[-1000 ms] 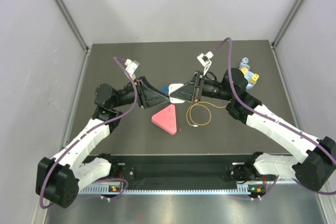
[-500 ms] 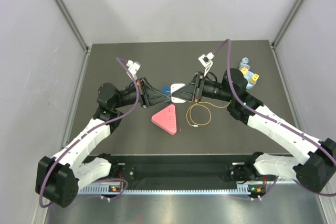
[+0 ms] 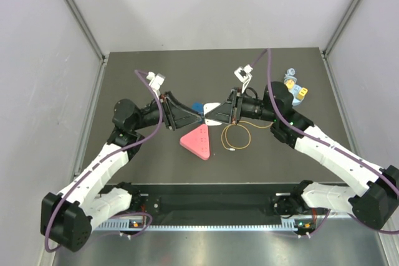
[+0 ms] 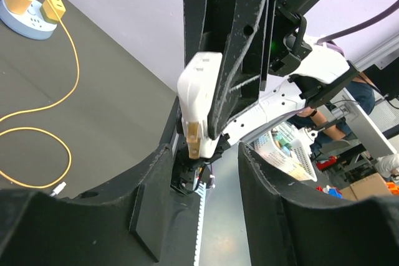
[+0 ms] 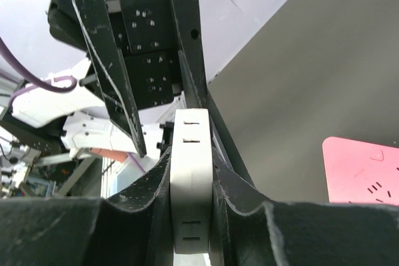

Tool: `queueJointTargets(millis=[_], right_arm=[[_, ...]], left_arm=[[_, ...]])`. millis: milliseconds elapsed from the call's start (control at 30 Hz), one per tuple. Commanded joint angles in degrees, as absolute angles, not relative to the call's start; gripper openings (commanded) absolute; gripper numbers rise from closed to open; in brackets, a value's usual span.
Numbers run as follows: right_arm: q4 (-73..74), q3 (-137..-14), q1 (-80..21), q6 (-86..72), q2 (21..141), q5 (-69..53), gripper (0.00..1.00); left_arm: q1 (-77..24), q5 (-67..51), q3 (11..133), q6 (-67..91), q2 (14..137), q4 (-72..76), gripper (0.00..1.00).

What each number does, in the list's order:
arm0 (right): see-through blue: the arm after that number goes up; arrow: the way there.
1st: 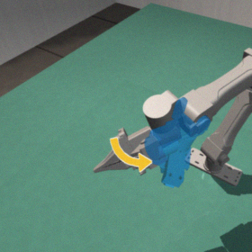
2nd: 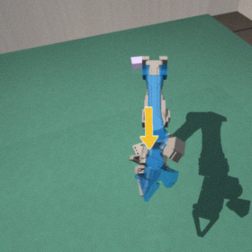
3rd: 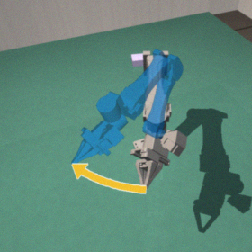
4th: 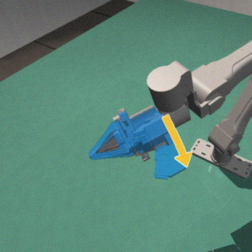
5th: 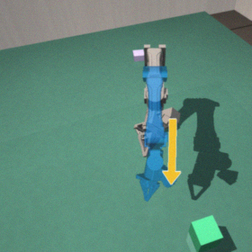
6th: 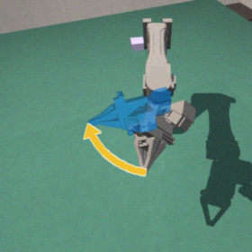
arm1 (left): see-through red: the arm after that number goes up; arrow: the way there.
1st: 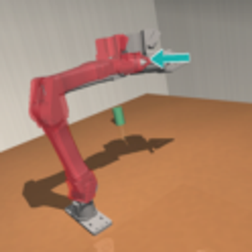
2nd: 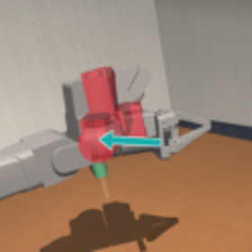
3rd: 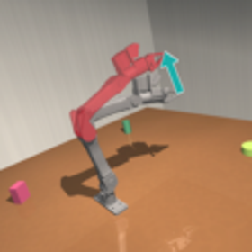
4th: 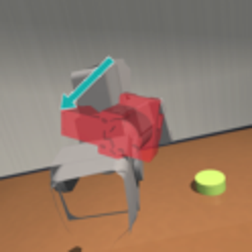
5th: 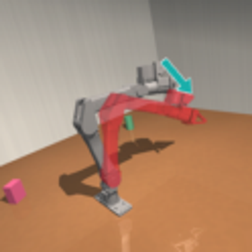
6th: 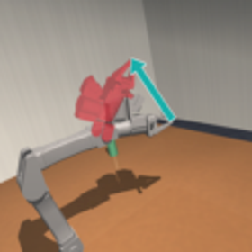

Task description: Insert the plug

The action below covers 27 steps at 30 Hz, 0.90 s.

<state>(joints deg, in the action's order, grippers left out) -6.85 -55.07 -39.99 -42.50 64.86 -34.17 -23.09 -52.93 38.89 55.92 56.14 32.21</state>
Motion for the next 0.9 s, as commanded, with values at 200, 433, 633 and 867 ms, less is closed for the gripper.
queueJointTargets(millis=[200,433,633,867], right_arm=[[-6.42,-57.31,-40.16,-39.29,63.99,-43.85,0.00],[-7.12,-57.30,-41.22,-39.73,65.12,-45.00,0.00],[-6.68,-57.65,-41.92,-40.08,67.06,-45.00,0.00],[-4.92,-57.83,-42.10,-39.90,67.15,-43.33,0.17]], left_arm=[[-23.03,-56.51,45.35,50.62,57.56,29.18,0.49],[-23.90,-59.06,46.93,51.15,60.55,29.62,0.47],[-25.49,-58.89,46.93,51.24,61.43,30.15,0.45],[-26.19,-60.21,45.97,53.00,62.23,31.82,0.00]])
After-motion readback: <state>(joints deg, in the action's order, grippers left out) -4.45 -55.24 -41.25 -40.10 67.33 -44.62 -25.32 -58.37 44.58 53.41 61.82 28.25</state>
